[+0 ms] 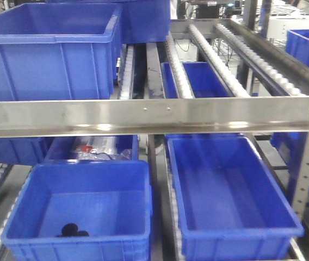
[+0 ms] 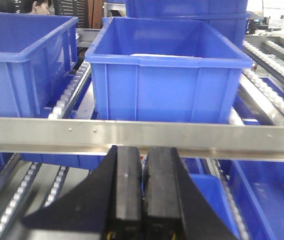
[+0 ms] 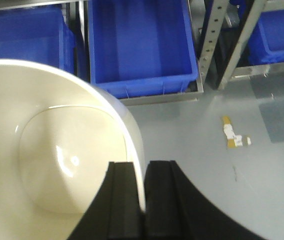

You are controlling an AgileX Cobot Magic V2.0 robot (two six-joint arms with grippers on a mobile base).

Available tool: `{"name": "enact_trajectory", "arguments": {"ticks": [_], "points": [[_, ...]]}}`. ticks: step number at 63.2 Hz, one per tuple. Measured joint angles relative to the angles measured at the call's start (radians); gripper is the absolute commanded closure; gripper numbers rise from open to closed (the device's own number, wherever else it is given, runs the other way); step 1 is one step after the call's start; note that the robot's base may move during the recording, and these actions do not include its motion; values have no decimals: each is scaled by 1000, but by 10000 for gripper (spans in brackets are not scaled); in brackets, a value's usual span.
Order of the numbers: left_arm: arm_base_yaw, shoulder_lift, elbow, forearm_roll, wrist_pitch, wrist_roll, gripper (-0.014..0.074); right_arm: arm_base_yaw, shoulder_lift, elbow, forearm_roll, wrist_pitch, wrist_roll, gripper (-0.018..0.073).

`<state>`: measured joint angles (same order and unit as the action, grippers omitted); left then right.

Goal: Move white bin to right shelf second layer
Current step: 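Turn the base toward the roller shelf with blue crates, then approach the shelf's second layer with the held bin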

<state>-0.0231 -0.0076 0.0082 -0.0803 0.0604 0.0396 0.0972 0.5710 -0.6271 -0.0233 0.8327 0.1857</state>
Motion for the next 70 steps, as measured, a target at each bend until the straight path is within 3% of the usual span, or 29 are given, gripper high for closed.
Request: {"name": "enact_trajectory", "arguments": {"ticks": [70], "points": [[0, 0, 0, 0, 0, 0, 512, 0, 0, 0, 0, 0, 0, 493]]}}
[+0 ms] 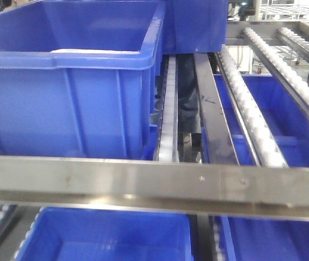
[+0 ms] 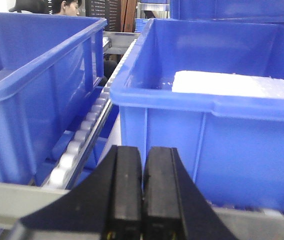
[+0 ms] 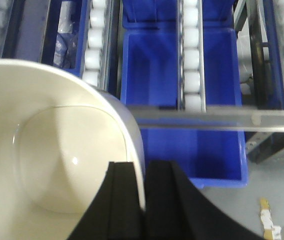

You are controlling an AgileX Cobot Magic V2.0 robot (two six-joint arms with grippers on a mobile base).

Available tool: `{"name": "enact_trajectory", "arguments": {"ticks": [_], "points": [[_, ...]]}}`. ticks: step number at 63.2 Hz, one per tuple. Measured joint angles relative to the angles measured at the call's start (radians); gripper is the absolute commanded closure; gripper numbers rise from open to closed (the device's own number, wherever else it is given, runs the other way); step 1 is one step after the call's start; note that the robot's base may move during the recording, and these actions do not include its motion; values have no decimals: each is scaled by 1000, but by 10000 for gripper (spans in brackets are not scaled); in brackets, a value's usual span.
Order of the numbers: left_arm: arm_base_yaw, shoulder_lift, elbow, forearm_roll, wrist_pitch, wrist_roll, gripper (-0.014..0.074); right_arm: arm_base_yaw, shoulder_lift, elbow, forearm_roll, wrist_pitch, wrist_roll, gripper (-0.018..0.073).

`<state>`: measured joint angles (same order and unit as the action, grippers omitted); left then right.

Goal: Move white bin to right shelf second layer
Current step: 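Approach the shelf's second layer with the held bin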

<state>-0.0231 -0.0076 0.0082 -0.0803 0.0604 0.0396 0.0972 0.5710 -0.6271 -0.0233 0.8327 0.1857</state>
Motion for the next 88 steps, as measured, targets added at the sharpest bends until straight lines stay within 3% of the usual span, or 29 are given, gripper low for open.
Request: {"name": "enact_trajectory", "arguments": {"ticks": [78, 88], "points": [[0, 0, 0, 0, 0, 0, 512, 0, 0, 0, -20, -2, 0, 493], [0, 0, 0, 0, 0, 0, 512, 0, 4, 0, -95, -37, 0, 493]]}}
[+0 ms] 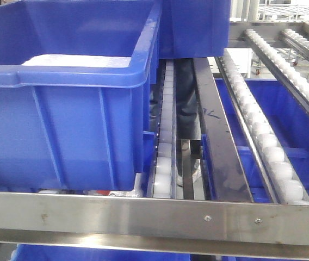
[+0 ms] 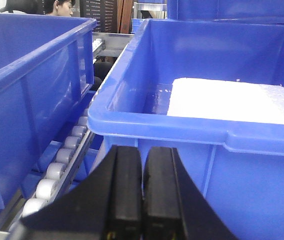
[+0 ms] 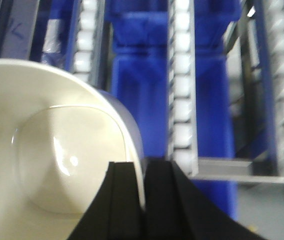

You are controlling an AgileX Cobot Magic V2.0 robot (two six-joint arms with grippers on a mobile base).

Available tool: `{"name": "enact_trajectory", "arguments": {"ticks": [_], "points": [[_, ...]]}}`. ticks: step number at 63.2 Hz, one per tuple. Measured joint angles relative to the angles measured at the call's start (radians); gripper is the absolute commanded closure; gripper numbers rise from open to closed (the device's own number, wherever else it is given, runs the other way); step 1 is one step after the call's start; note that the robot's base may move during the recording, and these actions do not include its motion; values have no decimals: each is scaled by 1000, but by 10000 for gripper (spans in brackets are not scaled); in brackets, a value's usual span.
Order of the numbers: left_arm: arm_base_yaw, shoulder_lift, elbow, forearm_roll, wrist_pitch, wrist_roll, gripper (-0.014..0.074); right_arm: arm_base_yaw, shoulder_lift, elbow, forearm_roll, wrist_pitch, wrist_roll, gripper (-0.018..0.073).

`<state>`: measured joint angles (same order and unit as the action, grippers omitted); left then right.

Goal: Move white bin to right shelf second layer

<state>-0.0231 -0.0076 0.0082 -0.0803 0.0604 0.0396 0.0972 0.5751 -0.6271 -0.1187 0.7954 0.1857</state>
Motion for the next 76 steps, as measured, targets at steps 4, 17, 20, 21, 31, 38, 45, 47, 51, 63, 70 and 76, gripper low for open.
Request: {"name": "enact_trajectory", "arguments": {"ticks": [4, 17, 20, 21, 31, 38, 45, 47, 51, 63, 70, 76], "points": [[0, 0, 0, 0, 0, 0, 512, 0, 17, 0, -39, -18, 2, 493], [0, 0, 0, 0, 0, 0, 512, 0, 176, 0, -87, -82, 22, 493], [0, 0, 0, 0, 0, 0, 512, 0, 214, 0, -92, -118, 26, 493], [0, 0, 0, 0, 0, 0, 512, 0, 235, 0, -93, -132, 26, 493], [0, 0, 0, 0, 0, 0, 512, -22, 367, -7, -98, -270, 37, 493], [0, 0, 0, 0, 0, 0, 512, -95, 430, -15, -98, -345, 37, 507], [0, 0, 0, 0, 0, 0, 512, -167, 483, -24, -98, -407, 38, 507], [0, 0, 0, 0, 0, 0, 512, -177, 500, -24, -98, -416, 38, 507], [0, 0, 0, 0, 0, 0, 512, -184, 532, -24, -98, -424, 38, 507], [0, 0, 0, 0, 0, 0, 512, -162, 579, -24, -96, -454, 38, 507], [0, 0, 0, 0, 0, 0, 512, -160, 597, -24, -94, -466, 38, 507], [0, 0, 0, 0, 0, 0, 512, -160, 629, -20, -94, -481, 38, 507]]}}
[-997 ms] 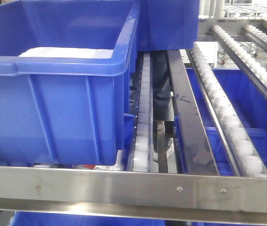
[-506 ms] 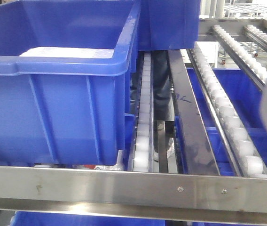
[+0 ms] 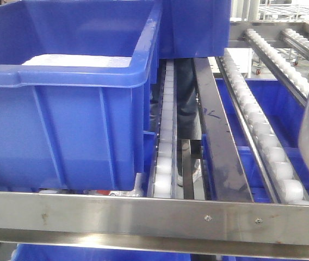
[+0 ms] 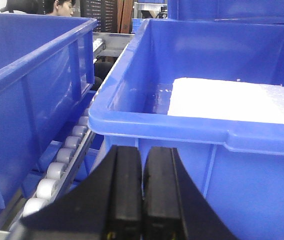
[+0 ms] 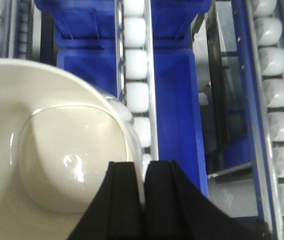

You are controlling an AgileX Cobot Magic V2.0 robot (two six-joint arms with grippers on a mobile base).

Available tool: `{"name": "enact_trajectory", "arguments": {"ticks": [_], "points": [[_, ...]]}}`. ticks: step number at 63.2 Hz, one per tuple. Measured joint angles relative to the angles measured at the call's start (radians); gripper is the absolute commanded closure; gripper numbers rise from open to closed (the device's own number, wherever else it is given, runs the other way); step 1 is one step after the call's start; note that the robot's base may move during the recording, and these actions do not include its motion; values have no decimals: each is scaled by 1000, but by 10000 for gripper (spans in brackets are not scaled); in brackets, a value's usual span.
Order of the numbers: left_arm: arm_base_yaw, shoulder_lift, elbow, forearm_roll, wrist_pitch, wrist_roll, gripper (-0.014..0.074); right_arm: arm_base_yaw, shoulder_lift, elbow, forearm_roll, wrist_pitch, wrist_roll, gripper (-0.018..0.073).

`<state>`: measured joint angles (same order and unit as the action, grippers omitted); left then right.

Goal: Move white bin to right shelf second layer

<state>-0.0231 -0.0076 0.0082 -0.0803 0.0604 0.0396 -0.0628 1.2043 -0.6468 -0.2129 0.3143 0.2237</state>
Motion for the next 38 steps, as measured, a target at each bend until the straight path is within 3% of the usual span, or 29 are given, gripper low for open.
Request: {"name": "enact_trajectory", "arguments": {"ticks": [19, 24, 33, 38], "points": [[0, 0, 0, 0, 0, 0, 512, 0, 18, 2, 13, -8, 0, 480], [0, 0, 0, 0, 0, 0, 512, 0, 18, 2, 28, -4, 0, 396], [0, 0, 0, 0, 0, 0, 512, 0, 18, -8, 50, 20, 0, 147], [0, 0, 0, 0, 0, 0, 512, 0, 18, -20, 52, 53, 0, 124]]}}
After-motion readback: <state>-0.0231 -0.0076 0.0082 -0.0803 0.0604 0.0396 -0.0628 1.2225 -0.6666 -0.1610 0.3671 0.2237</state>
